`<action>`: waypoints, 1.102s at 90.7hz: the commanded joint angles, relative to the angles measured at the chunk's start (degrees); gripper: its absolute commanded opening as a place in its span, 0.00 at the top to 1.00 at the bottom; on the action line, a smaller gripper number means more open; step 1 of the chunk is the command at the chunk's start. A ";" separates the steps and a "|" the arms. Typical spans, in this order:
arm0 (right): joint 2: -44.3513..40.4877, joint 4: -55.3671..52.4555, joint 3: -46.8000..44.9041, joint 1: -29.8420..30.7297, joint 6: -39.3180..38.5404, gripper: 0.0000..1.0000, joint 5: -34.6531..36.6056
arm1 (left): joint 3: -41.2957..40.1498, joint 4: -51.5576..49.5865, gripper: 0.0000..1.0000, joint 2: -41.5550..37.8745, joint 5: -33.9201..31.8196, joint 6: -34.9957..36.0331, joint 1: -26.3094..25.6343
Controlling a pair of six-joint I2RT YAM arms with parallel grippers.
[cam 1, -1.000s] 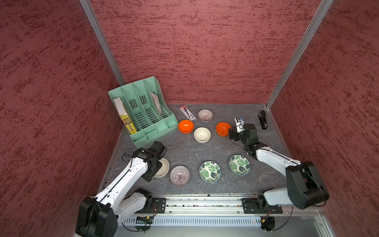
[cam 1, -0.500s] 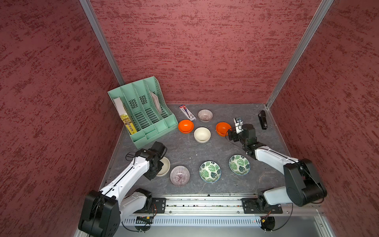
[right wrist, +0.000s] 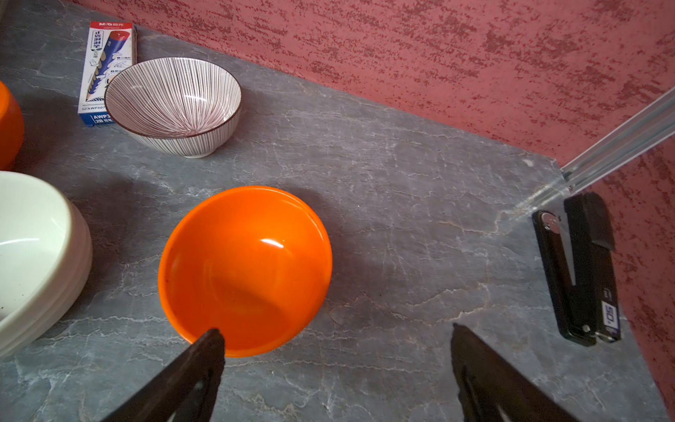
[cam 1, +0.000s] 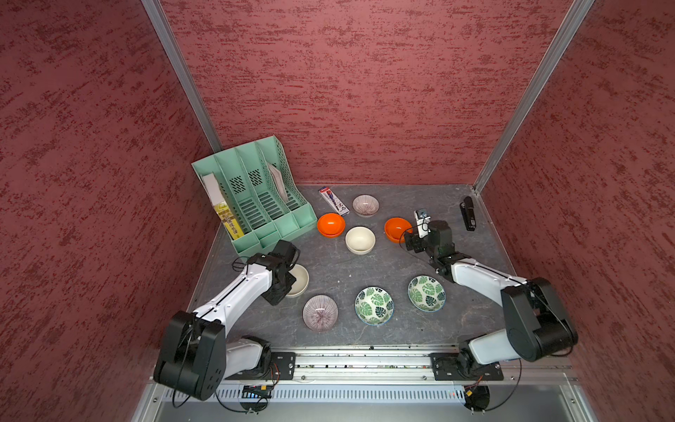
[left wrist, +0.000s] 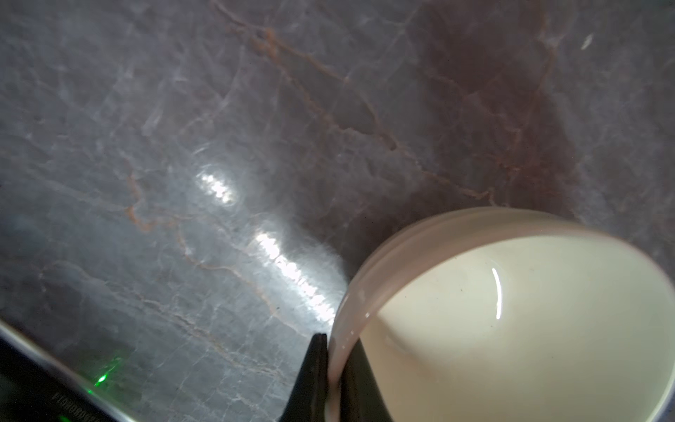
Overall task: Stack the bowls
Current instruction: Move the bowl to the center of the board, then pick up the bowl from the center of the board.
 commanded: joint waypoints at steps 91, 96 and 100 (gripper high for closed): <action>17.94 -39.65 37.01 12.42 19.47 0.40 -14.45 | 16.77 0.54 0.00 -1.46 -10.80 24.95 -0.03; 19.64 -39.96 37.86 12.42 20.06 0.47 -15.59 | 17.62 0.32 0.00 -1.99 -11.50 26.90 -0.03; 20.64 -40.04 38.55 12.49 20.57 0.49 -16.21 | 18.20 0.39 0.00 -2.40 -11.72 28.47 -0.10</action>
